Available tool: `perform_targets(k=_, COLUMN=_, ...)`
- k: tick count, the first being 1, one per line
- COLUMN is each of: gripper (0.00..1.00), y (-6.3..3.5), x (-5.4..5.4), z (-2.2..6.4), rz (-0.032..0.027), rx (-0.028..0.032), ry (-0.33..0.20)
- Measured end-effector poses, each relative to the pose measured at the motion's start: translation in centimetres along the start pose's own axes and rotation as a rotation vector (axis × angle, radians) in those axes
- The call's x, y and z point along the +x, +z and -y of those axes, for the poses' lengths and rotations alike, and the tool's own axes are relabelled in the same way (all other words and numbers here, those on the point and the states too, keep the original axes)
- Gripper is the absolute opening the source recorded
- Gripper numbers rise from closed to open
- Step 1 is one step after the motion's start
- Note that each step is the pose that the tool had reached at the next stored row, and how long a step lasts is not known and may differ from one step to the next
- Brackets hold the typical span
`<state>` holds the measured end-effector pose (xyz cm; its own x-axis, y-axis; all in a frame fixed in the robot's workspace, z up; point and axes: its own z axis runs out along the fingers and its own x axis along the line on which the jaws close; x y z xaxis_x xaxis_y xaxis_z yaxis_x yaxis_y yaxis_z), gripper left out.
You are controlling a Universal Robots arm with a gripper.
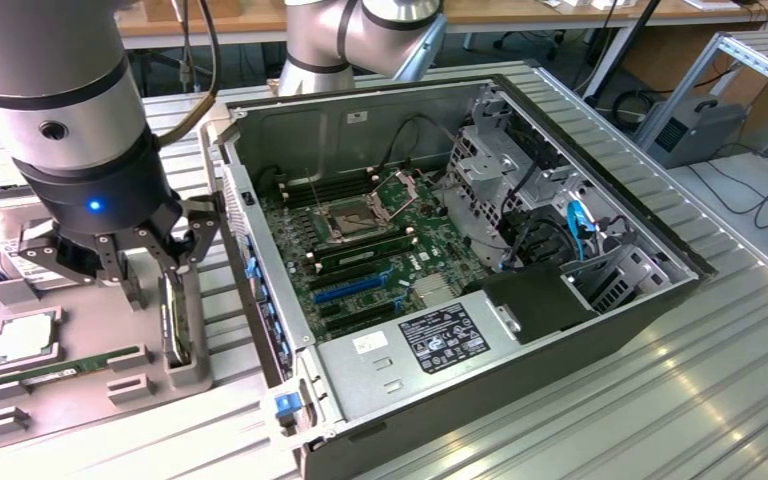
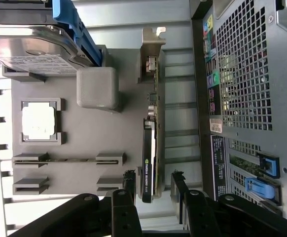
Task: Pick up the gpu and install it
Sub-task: 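Pick up the gpu and move the gpu toward the slot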
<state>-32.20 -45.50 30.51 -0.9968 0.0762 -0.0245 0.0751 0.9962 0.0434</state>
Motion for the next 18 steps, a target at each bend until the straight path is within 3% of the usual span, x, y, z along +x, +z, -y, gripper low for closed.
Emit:
perform_targets(k=7, gripper=0.42, y=0.22, x=0.00, z=0.00, rz=0.0003, rx=0.0026, ry=0.000)
perform_targets(k=18, gripper=0.42, y=0.49, x=0.00, z=0.00, rz=0.0011, rx=0.0135, ry=0.000)
